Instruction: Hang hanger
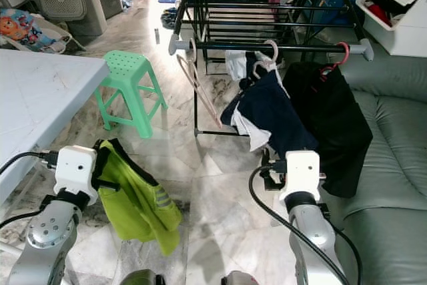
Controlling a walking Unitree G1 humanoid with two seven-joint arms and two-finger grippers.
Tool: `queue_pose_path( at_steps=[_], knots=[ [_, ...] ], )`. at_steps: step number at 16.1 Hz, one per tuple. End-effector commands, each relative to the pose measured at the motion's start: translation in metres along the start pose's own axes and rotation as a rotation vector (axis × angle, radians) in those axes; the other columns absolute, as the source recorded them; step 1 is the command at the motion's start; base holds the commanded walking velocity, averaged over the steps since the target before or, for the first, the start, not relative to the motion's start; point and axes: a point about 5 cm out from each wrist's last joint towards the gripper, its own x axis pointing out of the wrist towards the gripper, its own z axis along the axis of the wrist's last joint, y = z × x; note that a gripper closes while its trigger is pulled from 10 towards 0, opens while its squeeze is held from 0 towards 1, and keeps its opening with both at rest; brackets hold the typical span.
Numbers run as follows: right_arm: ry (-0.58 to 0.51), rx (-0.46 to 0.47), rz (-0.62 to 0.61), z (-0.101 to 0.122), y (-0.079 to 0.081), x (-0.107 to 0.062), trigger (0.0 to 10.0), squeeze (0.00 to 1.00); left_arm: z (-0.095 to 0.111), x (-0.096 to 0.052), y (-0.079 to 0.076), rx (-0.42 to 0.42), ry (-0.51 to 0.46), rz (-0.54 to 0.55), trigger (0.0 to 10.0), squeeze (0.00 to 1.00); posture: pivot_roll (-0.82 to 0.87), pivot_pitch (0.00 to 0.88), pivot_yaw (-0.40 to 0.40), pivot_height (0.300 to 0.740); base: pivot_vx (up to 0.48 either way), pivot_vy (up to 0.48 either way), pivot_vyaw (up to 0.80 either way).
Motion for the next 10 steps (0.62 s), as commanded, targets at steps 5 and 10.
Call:
queue_pose_path(
  at_steps=[5,10],
  knots=[
    [-0.035,0.021,0.049,0.0065,0.0130,0.0103,10.0,0.00,0.0168,0.0220,-0.0061,0.015,-0.072,-0.029,10.0,0.00,0.00,0.035,0.026,0.740,0.000,0.000,0.00],
    [-0.029,0.013,0.054,0.0063,0.0132,0.0102,10.0,0.00,0.0168,0.0220,-0.0061,0.015,-0.072,-0.028,10.0,0.00,0.00,0.035,0.026,0.740,0.000,0.000,0.00]
  ],
)
